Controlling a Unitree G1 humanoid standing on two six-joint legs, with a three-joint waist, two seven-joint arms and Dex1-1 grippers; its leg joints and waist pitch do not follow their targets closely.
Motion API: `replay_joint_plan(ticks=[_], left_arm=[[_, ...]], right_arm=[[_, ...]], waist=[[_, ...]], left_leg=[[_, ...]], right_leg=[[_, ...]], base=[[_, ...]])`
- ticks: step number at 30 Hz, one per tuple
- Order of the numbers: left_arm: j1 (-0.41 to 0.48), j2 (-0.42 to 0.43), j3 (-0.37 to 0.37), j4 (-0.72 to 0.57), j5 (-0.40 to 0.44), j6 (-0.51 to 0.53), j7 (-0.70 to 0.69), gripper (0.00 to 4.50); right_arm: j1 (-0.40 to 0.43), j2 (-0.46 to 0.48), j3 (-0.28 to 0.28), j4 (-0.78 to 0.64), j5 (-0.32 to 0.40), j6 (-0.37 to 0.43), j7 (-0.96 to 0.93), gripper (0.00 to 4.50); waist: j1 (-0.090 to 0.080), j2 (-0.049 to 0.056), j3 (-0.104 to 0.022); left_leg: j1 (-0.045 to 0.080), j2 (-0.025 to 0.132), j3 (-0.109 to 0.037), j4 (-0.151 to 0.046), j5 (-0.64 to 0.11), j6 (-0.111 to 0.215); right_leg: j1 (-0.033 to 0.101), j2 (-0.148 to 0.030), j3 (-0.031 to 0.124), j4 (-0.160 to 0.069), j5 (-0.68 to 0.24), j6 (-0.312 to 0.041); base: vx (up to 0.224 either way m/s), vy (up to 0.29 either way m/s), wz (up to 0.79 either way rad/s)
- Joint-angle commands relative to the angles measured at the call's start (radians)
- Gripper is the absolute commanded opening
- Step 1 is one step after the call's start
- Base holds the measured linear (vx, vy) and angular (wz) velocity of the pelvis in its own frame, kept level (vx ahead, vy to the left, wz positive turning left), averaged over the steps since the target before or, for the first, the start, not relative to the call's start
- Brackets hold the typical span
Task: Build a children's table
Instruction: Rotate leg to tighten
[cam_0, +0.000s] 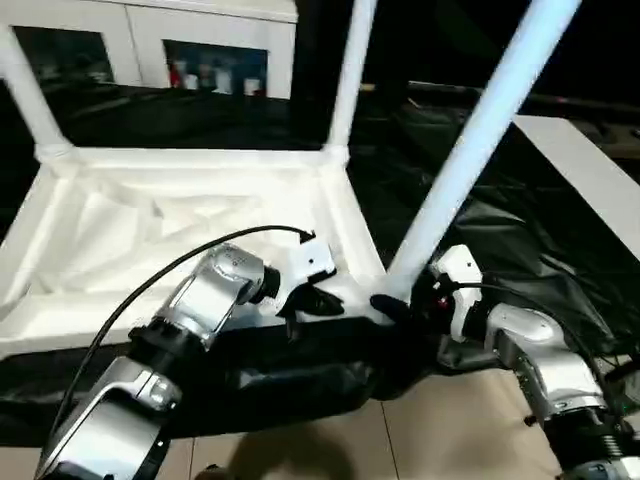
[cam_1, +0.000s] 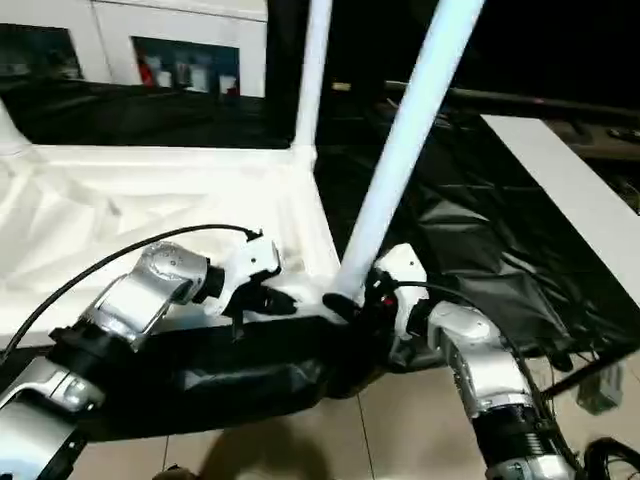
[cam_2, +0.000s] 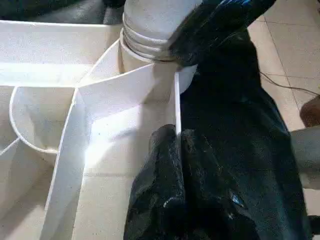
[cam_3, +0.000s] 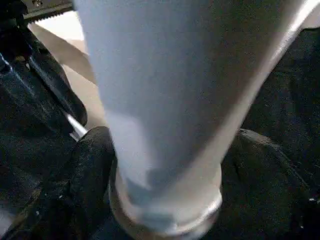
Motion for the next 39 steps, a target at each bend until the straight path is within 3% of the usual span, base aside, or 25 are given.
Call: replay_joint_plan(ticks=[1, 2, 4, 12, 21, 25, 27, 32, 37, 39], left_arm=[[-0.007, -0.007, -0.017, -0.061, -0.023, 0.009, -0.032, 0.00], [-0.005, -0.004, -0.019, -0.066, -0.024, 0.012, -0.033, 0.00], [-0.001, -0.001, -0.020, -0.074, -0.025, 0.017, -0.034, 0.00], [0.015, 0.016, -0.018, -0.103, -0.020, 0.039, -0.031, 0.00], [0.018, 0.001, -0.005, -0.102, -0.019, 0.073, 0.016, 0.00], [0.001, -0.058, 0.032, -0.046, -0.021, 0.100, 0.112, 0.00], [-0.027, -0.135, 0.074, 0.045, -0.027, 0.107, 0.224, 0.00], [-0.096, -0.224, 0.064, 0.233, 0.020, 0.039, 0.377, 0.00], [-0.135, -0.263, 0.065, 0.314, 0.039, -0.001, 0.423, 0.00], [-0.156, -0.274, 0.067, 0.340, 0.047, -0.018, 0.423, 0.00]], right_arm=[[-0.008, -0.008, -0.003, -0.002, -0.011, 0.000, 0.003, 3.80], [-0.009, -0.006, 0.000, 0.004, -0.015, -0.002, 0.006, 3.54], [-0.009, -0.007, 0.006, 0.008, -0.016, -0.003, 0.010, 3.54], [-0.001, -0.015, 0.022, 0.013, -0.027, -0.004, 0.027, 2.76], [0.001, -0.001, 0.014, 0.030, -0.025, 0.015, -0.010, 2.67], [-0.030, 0.060, -0.033, 0.099, -0.044, 0.011, -0.172, 2.67], [-0.062, 0.125, -0.077, 0.157, -0.049, 0.020, -0.332, 2.67], [-0.136, 0.226, -0.158, 0.256, -0.031, 0.043, -0.597, 2.66], [-0.178, 0.259, -0.169, 0.304, -0.040, 0.027, -0.648, 2.66], [-0.183, 0.278, -0.163, 0.284, -0.020, -0.004, -0.578, 2.66]], waist=[[-0.004, 0.012, -0.064], [-0.004, 0.009, -0.064], [-0.004, 0.010, -0.065], [-0.005, 0.008, -0.065], [-0.005, 0.009, -0.067], [-0.010, 0.008, -0.065], [-0.013, 0.007, -0.063], [-0.022, 0.006, -0.064], [-0.023, 0.007, -0.067], [-0.021, 0.007, -0.068]], left_leg=[[0.015, 0.017, 0.003, -0.065, -0.271, 0.003], [0.014, 0.015, 0.004, -0.064, -0.262, 0.004], [0.013, 0.016, 0.003, -0.065, -0.255, 0.004], [0.011, 0.013, 0.004, -0.062, -0.239, 0.008], [0.012, 0.013, 0.005, -0.061, -0.223, 0.008], [0.012, 0.010, 0.005, -0.060, -0.247, -0.008], [0.013, 0.009, 0.003, -0.061, -0.268, -0.019], [0.015, 0.005, 0.000, -0.061, -0.306, -0.028], [0.015, 0.003, 0.001, -0.059, -0.294, -0.017], [0.012, 0.005, 0.000, -0.059, -0.289, -0.010]], right_leg=[[0.042, -0.058, 0.042, -0.081, -0.296, -0.168], [0.043, -0.057, 0.042, -0.081, -0.289, -0.165], [0.044, -0.058, 0.042, -0.079, -0.280, -0.166], [0.046, -0.057, 0.042, -0.078, -0.278, -0.160], [0.047, -0.055, 0.042, -0.074, -0.249, -0.168], [0.042, -0.056, 0.041, -0.080, -0.309, -0.158], [0.040, -0.056, 0.040, -0.085, -0.354, -0.142], [0.034, -0.057, 0.039, -0.094, -0.413, -0.100], [0.035, -0.056, 0.039, -0.095, -0.386, -0.092], [0.039, -0.057, 0.039, -0.093, -0.362, -0.100]], base=[[0.000, 0.000, 0.00], [0.000, 0.000, 0.00], [0.000, 0.000, 0.00], [0.000, 0.000, 0.00], [0.000, 0.000, 0.00], [0.000, 0.000, 0.00], [0.000, 0.000, 0.00], [0.000, 0.000, 0.00], [0.000, 0.000, 0.00], [0.000, 0.000, 0.00]])
